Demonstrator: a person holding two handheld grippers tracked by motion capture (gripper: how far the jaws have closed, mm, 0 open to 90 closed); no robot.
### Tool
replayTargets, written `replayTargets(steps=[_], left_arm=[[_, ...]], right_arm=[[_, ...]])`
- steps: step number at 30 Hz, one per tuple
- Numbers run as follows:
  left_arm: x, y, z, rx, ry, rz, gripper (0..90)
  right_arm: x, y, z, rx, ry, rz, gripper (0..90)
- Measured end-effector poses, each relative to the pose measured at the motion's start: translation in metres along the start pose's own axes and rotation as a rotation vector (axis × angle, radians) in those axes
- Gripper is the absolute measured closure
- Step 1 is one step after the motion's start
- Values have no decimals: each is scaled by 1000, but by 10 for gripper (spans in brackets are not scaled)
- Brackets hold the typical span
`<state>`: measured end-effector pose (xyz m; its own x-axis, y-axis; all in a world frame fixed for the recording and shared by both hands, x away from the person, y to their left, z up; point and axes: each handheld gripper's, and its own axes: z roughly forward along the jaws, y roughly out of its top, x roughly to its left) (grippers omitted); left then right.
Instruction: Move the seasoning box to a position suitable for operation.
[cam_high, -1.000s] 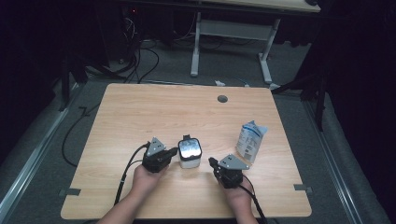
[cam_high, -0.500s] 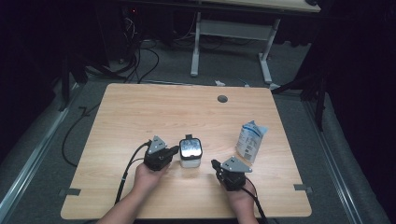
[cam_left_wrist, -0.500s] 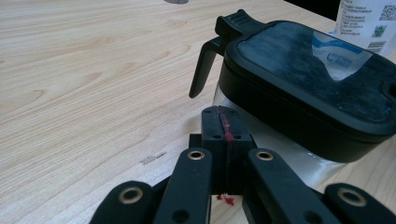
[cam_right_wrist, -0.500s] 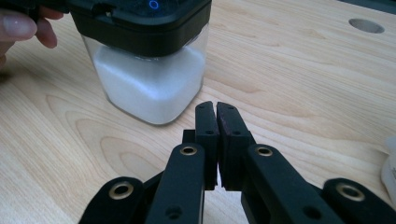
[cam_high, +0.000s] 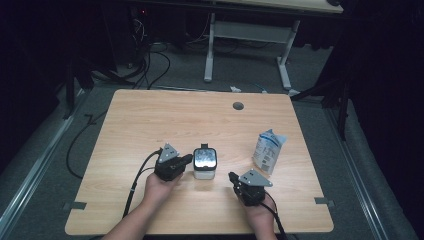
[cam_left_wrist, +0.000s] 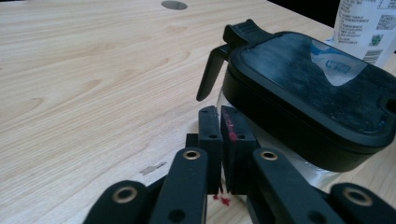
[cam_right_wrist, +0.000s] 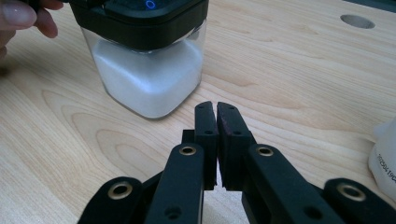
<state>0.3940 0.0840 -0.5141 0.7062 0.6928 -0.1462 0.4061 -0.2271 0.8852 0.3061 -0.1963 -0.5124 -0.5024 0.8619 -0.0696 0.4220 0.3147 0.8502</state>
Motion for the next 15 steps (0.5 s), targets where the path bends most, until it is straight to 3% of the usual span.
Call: replayTargets(steps=[4,9,15], left_arm=[[4,1,-12,-13,31,12,795],[17,-2,-35,-45,86,-10,686],[38,-7,-74,-67,172,-35,602]], right_arm=[[-2,2,0,-9,3,7,870],[-3,5,2,-18,16,12,848],[-4,11,3,-33,22,2,683]])
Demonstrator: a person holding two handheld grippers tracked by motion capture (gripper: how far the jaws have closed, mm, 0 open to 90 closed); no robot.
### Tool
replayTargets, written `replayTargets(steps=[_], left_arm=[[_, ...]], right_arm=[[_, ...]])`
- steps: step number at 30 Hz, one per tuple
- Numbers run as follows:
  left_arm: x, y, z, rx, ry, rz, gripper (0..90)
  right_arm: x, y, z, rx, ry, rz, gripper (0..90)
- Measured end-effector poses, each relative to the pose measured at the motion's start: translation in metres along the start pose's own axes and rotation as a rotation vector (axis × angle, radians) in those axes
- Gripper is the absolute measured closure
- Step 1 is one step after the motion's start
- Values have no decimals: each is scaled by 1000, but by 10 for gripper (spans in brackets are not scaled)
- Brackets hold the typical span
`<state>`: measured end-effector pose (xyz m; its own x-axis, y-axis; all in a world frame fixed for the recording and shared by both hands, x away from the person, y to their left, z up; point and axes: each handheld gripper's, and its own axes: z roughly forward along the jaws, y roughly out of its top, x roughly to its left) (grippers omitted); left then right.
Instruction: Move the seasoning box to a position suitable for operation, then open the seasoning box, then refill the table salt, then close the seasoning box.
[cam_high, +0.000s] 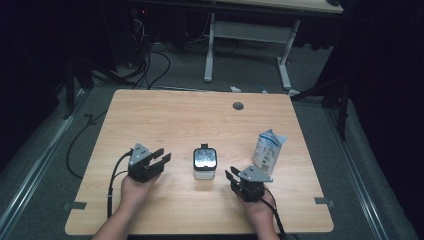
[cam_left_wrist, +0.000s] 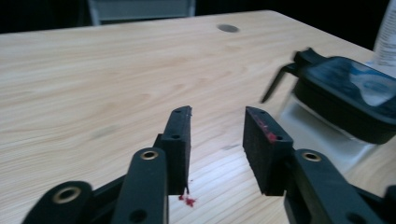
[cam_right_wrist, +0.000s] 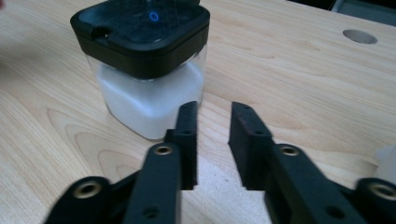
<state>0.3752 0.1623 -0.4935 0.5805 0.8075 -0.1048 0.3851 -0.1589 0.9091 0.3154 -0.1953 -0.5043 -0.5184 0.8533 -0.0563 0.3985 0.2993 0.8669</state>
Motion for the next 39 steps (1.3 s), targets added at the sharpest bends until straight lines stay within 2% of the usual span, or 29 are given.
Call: replayTargets(steps=[3,9,11,15,18,23,30,34,39], left_arm=[[16,-7,-19,8,63,10,568],[50,-33,-49,67,148,-26,531],[57,-39,-58,82,172,-34,517],[66,-47,-74,75,202,-54,498],[65,-52,-82,76,210,-47,487],[61,-55,-85,80,211,-34,479],[52,-53,-86,73,202,-12,467],[49,-53,-83,78,187,-2,462],[45,-53,-80,92,171,11,453]], right_arm=[[-4,1,0,4,-6,4,624],[-13,-5,-1,13,-23,11,536],[-18,-9,-2,20,-34,-1,512],[-29,-18,-8,29,-50,29,477],[-37,-24,-17,21,-56,51,465],[-47,-34,-29,23,-77,64,459],[-50,-42,-38,30,-96,41,456],[-52,-40,-41,13,-99,64,455],[-49,-39,-39,15,-92,60,453]])
